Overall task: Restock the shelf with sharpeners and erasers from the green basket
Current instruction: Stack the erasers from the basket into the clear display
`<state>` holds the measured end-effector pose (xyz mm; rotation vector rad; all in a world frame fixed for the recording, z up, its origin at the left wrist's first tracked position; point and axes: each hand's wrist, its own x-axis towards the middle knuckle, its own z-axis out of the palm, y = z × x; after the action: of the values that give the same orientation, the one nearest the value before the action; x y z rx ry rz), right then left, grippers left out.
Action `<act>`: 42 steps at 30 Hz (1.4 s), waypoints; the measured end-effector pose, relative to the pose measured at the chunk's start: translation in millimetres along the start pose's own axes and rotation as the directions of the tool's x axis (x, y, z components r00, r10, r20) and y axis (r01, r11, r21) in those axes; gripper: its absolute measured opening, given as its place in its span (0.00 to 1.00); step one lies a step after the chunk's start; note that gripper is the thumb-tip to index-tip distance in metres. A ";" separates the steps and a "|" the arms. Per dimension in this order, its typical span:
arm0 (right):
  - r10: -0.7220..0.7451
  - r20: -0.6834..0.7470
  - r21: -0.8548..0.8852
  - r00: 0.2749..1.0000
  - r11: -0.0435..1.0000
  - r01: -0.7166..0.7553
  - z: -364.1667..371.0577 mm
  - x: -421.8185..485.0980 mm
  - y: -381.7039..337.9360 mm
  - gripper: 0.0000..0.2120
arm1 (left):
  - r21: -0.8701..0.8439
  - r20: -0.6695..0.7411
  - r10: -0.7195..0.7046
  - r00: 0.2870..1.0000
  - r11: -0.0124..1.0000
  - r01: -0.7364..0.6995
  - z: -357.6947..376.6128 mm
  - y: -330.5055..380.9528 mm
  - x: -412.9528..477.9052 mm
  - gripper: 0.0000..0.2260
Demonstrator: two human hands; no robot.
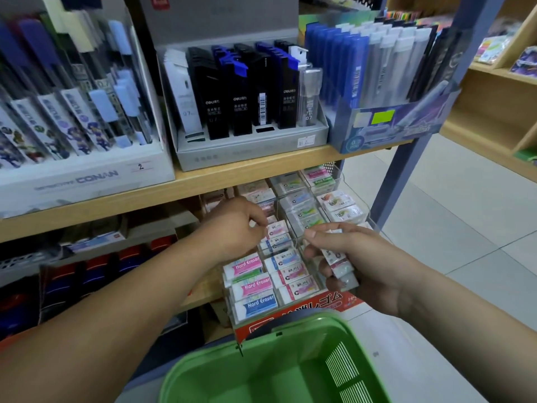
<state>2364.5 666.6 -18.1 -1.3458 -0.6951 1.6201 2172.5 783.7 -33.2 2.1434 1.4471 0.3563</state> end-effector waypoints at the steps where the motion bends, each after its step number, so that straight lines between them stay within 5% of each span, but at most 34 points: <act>1: 0.006 0.021 0.004 1.000 1.000 -0.006 0.1 1.6 0.0 0.09 | -0.034 -0.018 -0.003 1.000 0.999 0.003 -2.6 2.5 -1.6 0.02; 3: 0.003 0.037 0.002 0.999 1.000 -0.003 0.5 2.1 0.8 0.10 | -0.290 -0.018 -0.071 0.997 0.955 0.062 -8.9 10.9 -6.1 0.06; 6: -0.009 0.036 0.014 0.999 1.000 0.008 4.7 1.3 4.9 0.18 | -0.745 0.182 -0.070 0.981 0.642 0.184 -11.3 22.4 -15.2 0.07; 9: -0.013 0.051 0.017 0.999 1.000 0.012 13.0 2.2 8.1 0.22 | -0.843 0.210 -0.025 0.977 0.501 0.193 -3.2 25.2 -22.4 0.09; 15: -0.082 -0.014 0.031 0.997 0.996 0.083 14.3 6.7 9.5 0.20 | -0.845 0.127 0.031 0.991 0.526 0.091 1.6 31.7 -29.9 0.08; 21: -0.111 -0.116 0.011 0.987 0.994 0.113 11.7 8.2 6.0 0.18 | -0.566 0.120 0.082 0.989 0.824 0.001 -14.2 16.6 -28.6 0.08; 25: -0.133 -0.158 0.004 0.978 0.991 0.135 15.7 9.5 1.4 0.16 | -0.527 0.250 0.094 0.964 0.848 0.054 -29.9 13.4 -28.1 0.11; 32: -0.137 -0.223 -0.033 0.965 0.991 0.133 16.8 10.2 -1.0 0.17 | -0.501 -0.026 -0.234 0.972 0.844 0.190 -23.0 -3.0 -13.4 0.07; 42: -0.149 -0.193 -0.151 0.970 0.981 0.120 8.1 15.0 4.3 0.18 | -0.487 0.067 -0.157 0.985 0.857 0.170 -21.5 -3.3 -15.3 0.05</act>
<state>2355.4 678.9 -26.6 -1.5064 -0.7678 1.3246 2153.5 776.6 -16.1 1.5989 1.3365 0.5642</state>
